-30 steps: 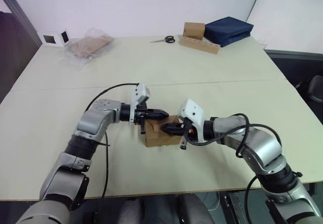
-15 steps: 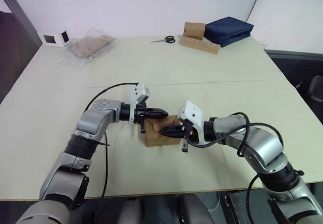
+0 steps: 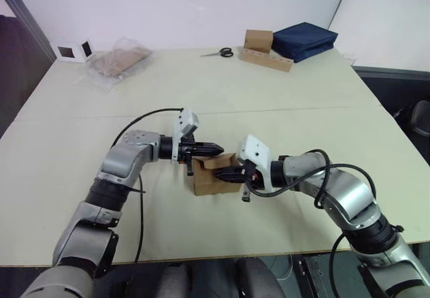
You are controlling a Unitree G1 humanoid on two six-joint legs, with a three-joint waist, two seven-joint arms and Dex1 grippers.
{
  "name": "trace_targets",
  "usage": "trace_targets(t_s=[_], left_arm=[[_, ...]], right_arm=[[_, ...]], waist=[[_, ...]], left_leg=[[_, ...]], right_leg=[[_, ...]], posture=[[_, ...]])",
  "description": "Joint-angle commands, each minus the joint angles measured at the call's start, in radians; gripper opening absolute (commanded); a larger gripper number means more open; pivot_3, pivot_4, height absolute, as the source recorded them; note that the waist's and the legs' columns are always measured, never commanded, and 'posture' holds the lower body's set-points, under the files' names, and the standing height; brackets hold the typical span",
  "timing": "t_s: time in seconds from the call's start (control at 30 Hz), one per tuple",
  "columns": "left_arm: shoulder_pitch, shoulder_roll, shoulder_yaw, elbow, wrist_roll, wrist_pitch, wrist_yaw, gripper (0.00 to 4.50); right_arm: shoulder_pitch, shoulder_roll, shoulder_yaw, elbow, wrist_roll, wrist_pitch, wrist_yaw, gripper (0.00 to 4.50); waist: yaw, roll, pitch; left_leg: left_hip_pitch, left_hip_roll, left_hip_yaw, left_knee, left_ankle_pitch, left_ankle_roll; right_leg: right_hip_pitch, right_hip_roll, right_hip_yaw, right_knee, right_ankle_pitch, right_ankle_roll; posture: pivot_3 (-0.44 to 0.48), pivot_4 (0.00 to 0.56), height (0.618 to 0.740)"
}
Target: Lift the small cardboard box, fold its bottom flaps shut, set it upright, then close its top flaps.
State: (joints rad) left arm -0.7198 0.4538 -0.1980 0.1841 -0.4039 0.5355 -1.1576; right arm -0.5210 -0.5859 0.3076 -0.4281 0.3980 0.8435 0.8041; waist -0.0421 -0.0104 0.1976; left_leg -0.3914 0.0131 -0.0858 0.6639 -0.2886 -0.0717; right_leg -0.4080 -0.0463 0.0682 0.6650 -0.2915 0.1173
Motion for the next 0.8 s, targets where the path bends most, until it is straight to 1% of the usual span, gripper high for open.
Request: trace_targets(t_s=[0.03,0.23,0.43,0.57,0.8], left_arm=[[0.005,0.003,0.019,-0.037,-0.006,-0.004,-0.003,0.02],[0.013,-0.001,0.009,-0.035,0.005,-0.014,-0.001,0.02],[0.015,-0.005,0.005,-0.029,0.01,-0.018,-0.002,0.02],[0.014,-0.007,0.008,-0.029,0.009,-0.016,0.0,0.02],[0.022,-0.008,0.013,-0.042,0.006,-0.013,0.003,0.02]], right_arm=[[-0.021,-0.002,-0.013,-0.025,0.014,0.003,0.012,0.0],[-0.02,-0.019,-0.072,-0.092,0.102,0.066,0.042,0.0],[-0.021,-0.037,-0.082,-0.124,0.149,0.084,0.066,0.0],[-0.028,-0.01,-0.057,-0.079,0.116,0.072,0.026,0.0],[-0.04,-0.004,-0.009,0.017,0.04,-0.001,0.022,0.0]], waist=[[0.0,0.0,0.0],[0.0,0.0,0.0],[0.0,0.0,0.0],[0.0,0.0,0.0],[0.0,0.0,0.0]], left_leg=[[0.0,0.0,0.0,0.0,0.0,0.0],[0.0,0.0,0.0,0.0,0.0,0.0],[0.0,0.0,0.0,0.0,0.0,0.0],[0.0,0.0,0.0,0.0,0.0,0.0],[0.0,0.0,0.0,0.0,0.0,0.0]], right_leg=[[0.0,0.0,0.0,0.0,0.0,0.0],[0.0,0.0,0.0,0.0,0.0,0.0],[0.0,0.0,0.0,0.0,0.0,0.0],[0.0,0.0,0.0,0.0,0.0,0.0],[0.0,0.0,0.0,0.0,0.0,0.0]], posture=[[0.0,0.15,0.74],[0.0,0.15,0.74],[0.0,0.15,0.74],[0.0,0.15,0.74],[0.0,0.15,0.74]])
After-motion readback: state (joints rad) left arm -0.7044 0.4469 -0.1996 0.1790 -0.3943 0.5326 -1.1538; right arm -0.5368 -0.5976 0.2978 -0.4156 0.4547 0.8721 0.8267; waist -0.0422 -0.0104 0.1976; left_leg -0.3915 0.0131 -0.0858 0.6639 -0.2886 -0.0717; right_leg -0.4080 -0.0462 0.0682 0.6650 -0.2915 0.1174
